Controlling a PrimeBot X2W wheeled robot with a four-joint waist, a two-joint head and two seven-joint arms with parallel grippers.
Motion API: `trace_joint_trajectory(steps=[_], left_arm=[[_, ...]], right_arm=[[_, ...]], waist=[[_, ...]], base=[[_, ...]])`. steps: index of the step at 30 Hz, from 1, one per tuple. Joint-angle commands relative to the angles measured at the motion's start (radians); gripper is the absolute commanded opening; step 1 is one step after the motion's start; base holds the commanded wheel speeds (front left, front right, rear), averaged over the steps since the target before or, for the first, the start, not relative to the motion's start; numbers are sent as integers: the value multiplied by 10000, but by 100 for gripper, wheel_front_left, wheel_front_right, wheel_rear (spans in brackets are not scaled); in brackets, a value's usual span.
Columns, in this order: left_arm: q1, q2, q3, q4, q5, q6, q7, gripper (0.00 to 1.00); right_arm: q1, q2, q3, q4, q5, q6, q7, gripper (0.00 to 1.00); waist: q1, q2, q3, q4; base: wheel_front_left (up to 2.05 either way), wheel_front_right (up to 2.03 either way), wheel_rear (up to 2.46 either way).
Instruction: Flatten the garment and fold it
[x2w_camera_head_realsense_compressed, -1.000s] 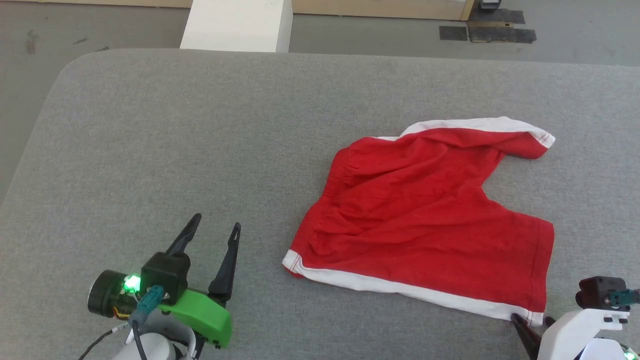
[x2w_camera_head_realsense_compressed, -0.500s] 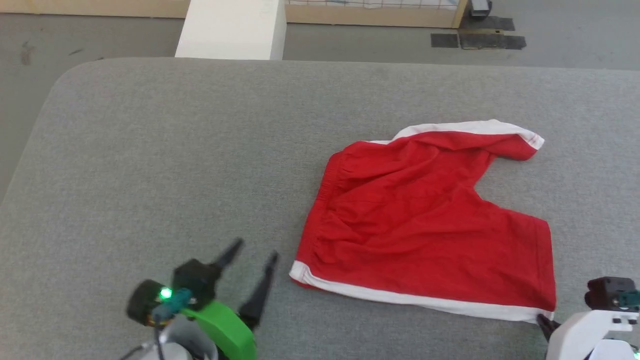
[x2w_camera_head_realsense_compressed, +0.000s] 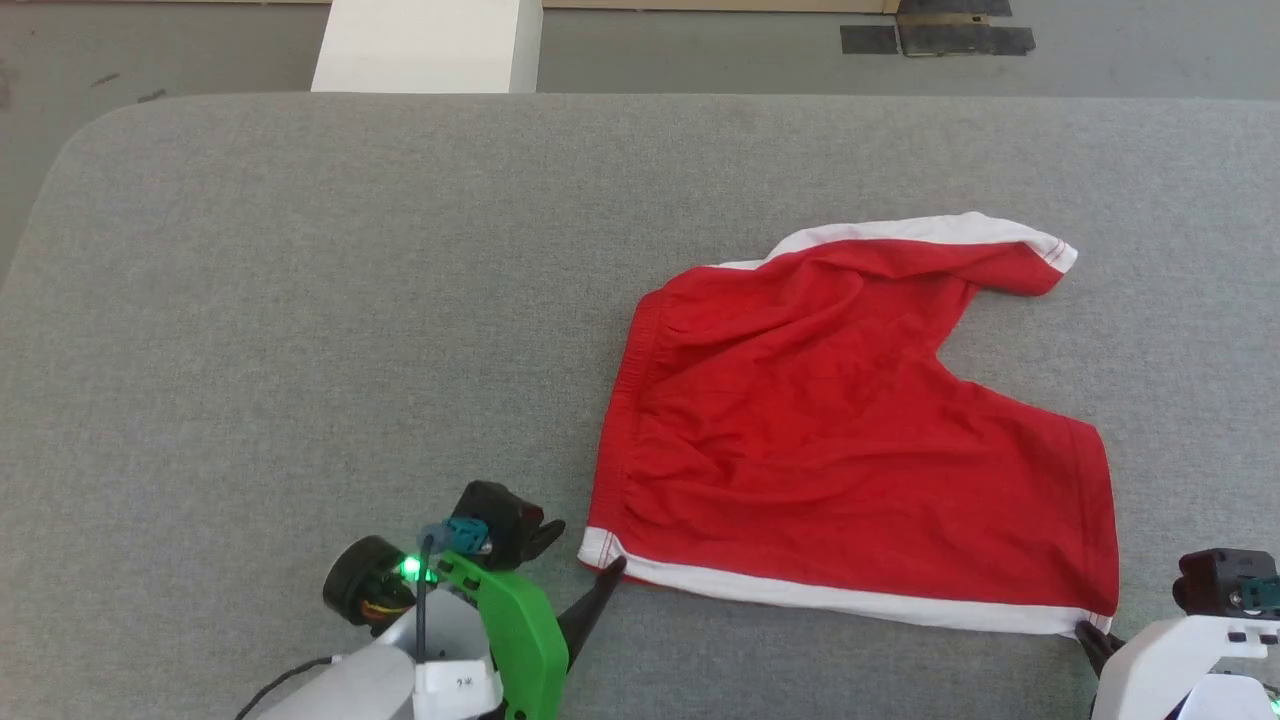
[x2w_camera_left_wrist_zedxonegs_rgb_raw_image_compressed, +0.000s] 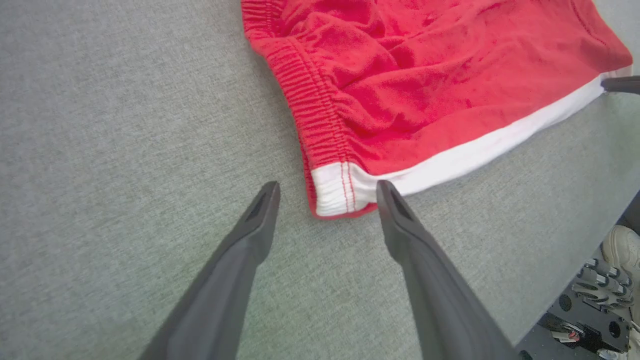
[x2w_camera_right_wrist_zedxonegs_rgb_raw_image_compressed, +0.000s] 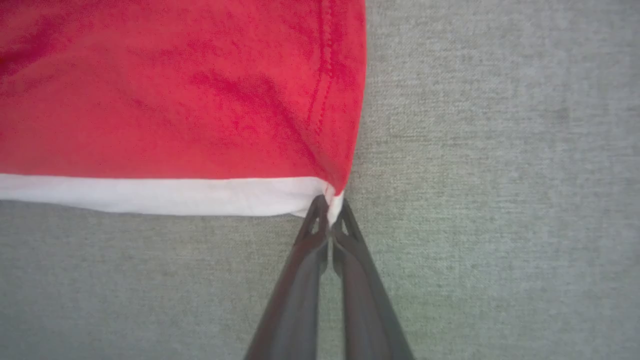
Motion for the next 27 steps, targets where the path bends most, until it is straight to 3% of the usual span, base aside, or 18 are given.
trace_joint_trajectory(steps=[1,11,12,13,15,27], left_arm=[[-155,-29,7,-74,-107,-6,96,100],[-303,58,-44,-235,-253,-26,483,100],[-309,69,-63,-241,-266,-74,490,95],[-321,89,-88,-240,-263,-121,498,56],[-304,91,-116,-236,-331,-190,527,0],[-285,62,-177,-224,-402,-309,401,0]], right_arm=[[-82,49,46,-11,-69,-13,-22,0],[-200,29,134,47,-112,-13,-132,0],[-204,28,136,58,-113,-13,-134,0],[-205,29,136,75,-113,-13,-136,0],[-200,33,136,103,-112,-13,-143,0],[-179,27,129,105,-171,-13,-215,0]], waist=[[0,0,39,-1],[0,0,177,7],[0,0,182,7],[0,0,185,9],[0,0,193,12],[0,0,246,50]], base=[[0,0,0],[0,0,0],[0,0,0],[0,0,0],[0,0,0],[0,0,0]])
